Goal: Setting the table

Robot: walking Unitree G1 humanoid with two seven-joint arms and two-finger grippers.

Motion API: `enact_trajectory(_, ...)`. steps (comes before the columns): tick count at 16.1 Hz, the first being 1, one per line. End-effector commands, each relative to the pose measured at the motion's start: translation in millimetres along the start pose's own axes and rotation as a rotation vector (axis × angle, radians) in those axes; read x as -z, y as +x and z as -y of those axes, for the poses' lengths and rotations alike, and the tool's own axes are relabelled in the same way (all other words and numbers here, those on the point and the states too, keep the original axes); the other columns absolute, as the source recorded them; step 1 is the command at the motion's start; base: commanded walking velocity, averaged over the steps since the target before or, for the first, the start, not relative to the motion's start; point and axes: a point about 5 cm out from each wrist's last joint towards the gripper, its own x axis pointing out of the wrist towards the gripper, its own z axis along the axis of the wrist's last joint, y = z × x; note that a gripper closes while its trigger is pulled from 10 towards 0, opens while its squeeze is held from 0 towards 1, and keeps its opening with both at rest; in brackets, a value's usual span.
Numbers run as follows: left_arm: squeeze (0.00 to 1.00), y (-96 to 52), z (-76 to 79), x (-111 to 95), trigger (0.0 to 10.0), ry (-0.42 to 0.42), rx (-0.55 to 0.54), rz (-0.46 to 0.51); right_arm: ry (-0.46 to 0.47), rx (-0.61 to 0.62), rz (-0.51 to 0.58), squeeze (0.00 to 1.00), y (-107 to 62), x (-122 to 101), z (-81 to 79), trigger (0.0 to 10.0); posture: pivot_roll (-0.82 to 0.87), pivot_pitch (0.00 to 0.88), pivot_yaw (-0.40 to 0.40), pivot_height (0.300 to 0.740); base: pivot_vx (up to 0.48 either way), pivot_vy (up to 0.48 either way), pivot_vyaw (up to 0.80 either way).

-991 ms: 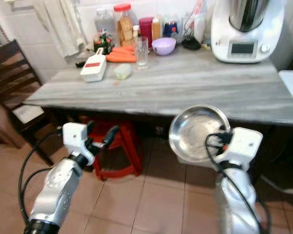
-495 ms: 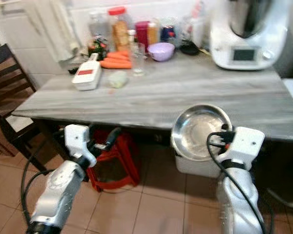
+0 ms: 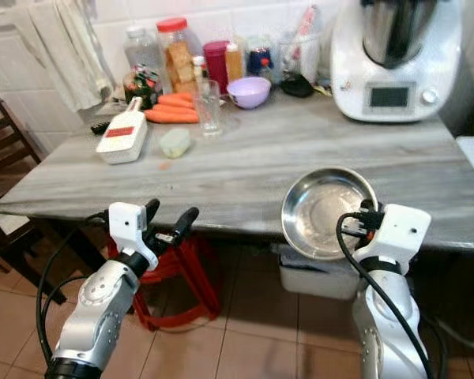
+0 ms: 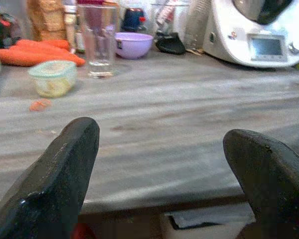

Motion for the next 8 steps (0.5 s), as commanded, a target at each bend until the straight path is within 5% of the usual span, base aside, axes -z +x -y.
enact_trajectory(1, 0.0, -3.1, -10.5, -3.0, 10.0, 0.019, -0.024, -0.004, 0.025, -0.02, 0.035, 0.0, 1.0, -7.4, -8.5, 10.0, -0.16, 0.034, 0.117, 0.74, 0.345, 0.0, 0.0)
enact_trajectory(8, 0.0, -6.9, -12.0, -3.1, 10.0, 0.024, -0.012, -0.002, 0.021, -0.009, 0.043, 0.0, 4.5, -7.4, -8.9, 10.0, -0.14, 0.029, 0.119, 0.74, 0.292, 0.0, 0.0)
